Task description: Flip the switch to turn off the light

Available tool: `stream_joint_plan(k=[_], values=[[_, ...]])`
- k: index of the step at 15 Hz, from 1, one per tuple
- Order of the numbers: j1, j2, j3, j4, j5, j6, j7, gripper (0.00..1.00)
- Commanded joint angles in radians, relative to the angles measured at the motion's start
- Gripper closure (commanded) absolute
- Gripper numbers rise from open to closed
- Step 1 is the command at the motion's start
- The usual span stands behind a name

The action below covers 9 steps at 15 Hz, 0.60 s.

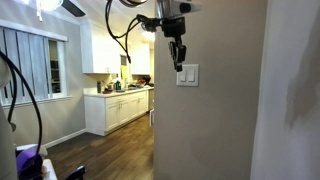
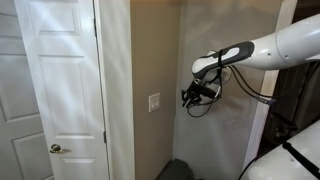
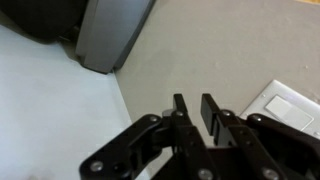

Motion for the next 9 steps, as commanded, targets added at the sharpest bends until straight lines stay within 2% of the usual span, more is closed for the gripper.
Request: stream_joint_plan(k=[1,9], values=[[0.003,0.118,0.01,0.08,0.106,0.083,0.115,0.99],[0.013,0.25,0.046,0.179,0.276,0.193,0.416,1.0]])
